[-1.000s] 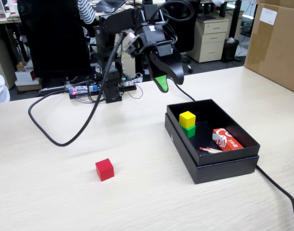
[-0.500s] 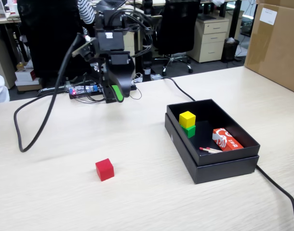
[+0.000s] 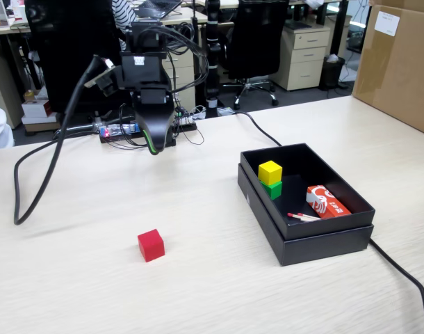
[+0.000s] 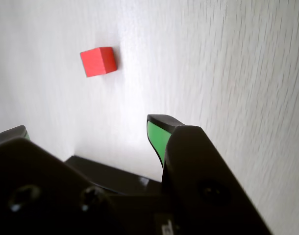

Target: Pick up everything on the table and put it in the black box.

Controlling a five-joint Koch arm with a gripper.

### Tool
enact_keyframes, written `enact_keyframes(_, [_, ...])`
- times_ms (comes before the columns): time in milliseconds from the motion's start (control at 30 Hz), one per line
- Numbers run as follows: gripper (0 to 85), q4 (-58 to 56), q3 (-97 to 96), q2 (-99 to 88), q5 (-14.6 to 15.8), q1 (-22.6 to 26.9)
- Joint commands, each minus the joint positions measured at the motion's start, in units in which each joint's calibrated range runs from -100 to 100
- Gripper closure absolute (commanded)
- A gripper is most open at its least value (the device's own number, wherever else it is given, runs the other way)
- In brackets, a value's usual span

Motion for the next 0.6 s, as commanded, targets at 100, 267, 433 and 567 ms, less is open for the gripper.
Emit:
enact_keyframes(100, [37.5, 3.95, 4.97, 6.21, -1.22, -1.07])
enact_keyframes(267, [37.8, 5.59, 11.32, 16.08, -1.95, -1.76])
enact_keyframes(433, [37.8, 5.68, 21.38, 30.08, -2.88, -2.30])
enact_keyframes(567, [37.9, 5.68, 26.37, 39.26, -3.71, -2.49])
